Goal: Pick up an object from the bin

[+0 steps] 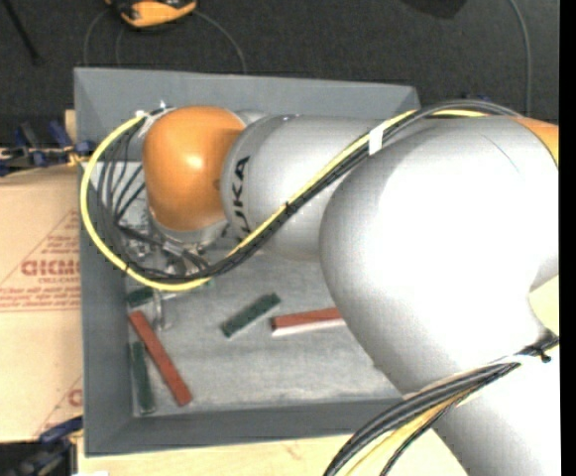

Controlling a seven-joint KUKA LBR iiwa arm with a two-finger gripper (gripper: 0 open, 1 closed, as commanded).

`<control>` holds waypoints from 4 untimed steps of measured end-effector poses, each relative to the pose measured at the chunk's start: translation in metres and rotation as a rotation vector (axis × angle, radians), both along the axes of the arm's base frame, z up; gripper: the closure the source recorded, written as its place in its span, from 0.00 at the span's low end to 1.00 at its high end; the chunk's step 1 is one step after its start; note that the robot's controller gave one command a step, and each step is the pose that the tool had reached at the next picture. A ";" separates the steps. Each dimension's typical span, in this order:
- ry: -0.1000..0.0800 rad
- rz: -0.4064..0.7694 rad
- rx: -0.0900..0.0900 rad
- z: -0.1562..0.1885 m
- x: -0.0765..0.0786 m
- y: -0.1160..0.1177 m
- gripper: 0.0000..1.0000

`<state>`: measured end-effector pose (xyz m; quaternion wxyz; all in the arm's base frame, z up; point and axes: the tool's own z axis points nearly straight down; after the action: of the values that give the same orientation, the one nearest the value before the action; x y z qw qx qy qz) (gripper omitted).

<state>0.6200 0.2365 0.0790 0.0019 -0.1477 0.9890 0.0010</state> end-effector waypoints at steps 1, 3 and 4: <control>0.000 -0.001 0.000 0.000 0.000 0.000 1.00; 0.000 -0.003 0.000 0.000 0.000 0.000 1.00; 0.000 -0.004 0.000 0.000 0.000 0.000 1.00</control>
Offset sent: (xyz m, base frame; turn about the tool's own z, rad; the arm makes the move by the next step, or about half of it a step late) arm 0.0000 0.0000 0.0000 0.0000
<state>0.6201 0.2363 0.0789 0.0018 -0.1459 0.9893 0.0012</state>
